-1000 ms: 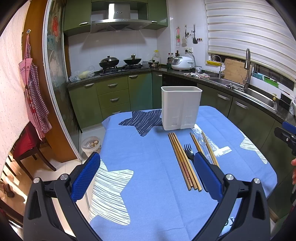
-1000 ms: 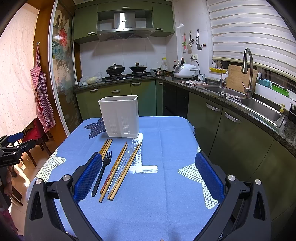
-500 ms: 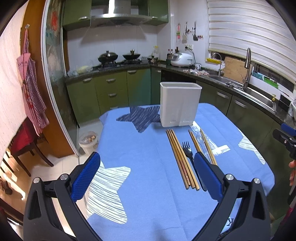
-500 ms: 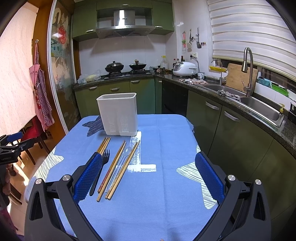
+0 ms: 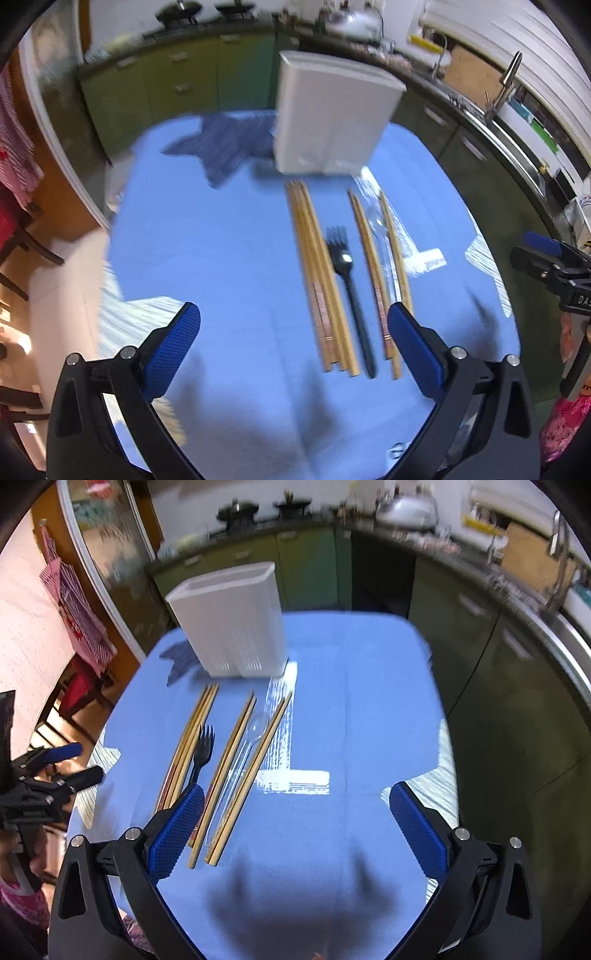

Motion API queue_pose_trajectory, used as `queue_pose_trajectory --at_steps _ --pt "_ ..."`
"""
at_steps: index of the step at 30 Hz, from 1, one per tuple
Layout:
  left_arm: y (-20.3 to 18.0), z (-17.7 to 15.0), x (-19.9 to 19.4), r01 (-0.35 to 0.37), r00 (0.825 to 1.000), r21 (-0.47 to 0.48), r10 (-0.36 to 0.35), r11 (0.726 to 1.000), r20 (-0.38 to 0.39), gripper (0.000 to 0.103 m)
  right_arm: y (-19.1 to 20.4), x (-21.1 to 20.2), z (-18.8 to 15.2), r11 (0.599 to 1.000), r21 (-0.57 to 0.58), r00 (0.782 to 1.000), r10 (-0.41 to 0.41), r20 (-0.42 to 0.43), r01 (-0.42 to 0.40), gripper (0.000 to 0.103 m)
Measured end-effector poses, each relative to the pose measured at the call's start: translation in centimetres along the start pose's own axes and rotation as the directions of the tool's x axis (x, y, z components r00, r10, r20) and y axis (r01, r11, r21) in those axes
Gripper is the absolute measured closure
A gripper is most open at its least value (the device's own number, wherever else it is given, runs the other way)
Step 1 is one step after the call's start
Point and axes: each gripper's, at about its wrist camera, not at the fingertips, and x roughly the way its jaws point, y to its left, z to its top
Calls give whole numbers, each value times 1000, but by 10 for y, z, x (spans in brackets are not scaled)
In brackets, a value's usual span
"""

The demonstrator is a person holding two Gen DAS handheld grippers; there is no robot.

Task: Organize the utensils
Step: 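Grasp the black fork with the left tool while the right tool grasps the clear spoon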

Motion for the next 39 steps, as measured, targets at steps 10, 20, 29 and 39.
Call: queue_pose_trajectory --at_steps 10,20,29,39 --pt "-56 27 55 13 984 44 -5 999 -176 28 -27 41 23 998 62 995 -27 -96 33 15" --pt "-65 25 87 -53 952 26 58 998 -301 65 -26 52 21 999 40 993 3 -119 2 15" --pt "-74 26 100 -88 939 21 90 996 -333 76 -20 44 19 1000 14 996 22 -92 -21 15" --pt "-69 30 114 -142 927 7 135 990 -349 88 -25 43 16 999 8 996 36 -84 -36 15"
